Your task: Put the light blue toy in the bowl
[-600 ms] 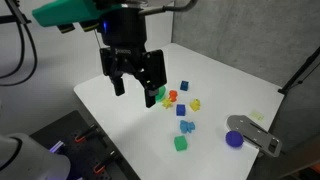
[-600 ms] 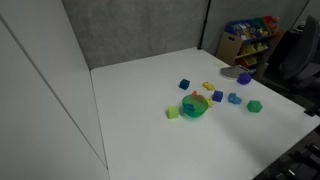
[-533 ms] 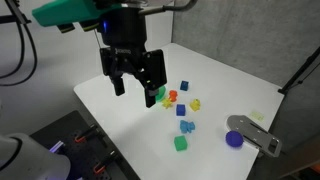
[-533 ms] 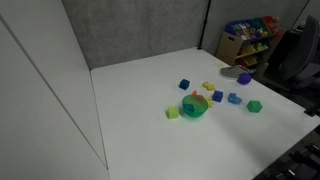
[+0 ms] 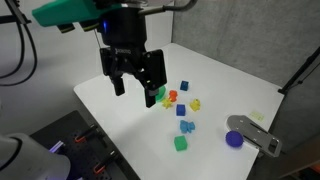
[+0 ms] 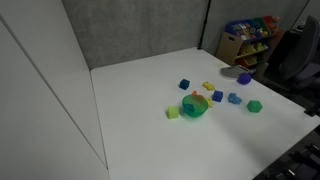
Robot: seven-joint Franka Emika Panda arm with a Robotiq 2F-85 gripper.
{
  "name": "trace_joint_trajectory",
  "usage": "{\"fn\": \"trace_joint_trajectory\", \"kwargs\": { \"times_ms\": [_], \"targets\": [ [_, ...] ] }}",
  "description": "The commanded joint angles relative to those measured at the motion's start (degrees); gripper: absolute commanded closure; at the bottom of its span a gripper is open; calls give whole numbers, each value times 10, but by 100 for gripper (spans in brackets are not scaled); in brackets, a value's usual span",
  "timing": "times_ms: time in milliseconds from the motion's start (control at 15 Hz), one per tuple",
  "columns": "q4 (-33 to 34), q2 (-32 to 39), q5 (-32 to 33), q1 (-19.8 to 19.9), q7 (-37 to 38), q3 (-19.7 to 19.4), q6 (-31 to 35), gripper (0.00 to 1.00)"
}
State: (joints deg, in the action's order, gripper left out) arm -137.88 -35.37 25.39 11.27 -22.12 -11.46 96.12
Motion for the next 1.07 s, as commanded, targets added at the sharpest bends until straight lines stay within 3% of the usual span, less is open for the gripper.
{"fn": "trace_joint_trajectory", "kwargs": {
  "times_ms": [0,467,1000],
  "targets": [
    [1,-1,5,-12,5,-9,-4,0],
    [5,51,-14,-32,50,0,44,0],
    [24,159,-61,-50,114,17,158,0]
  ]
}}
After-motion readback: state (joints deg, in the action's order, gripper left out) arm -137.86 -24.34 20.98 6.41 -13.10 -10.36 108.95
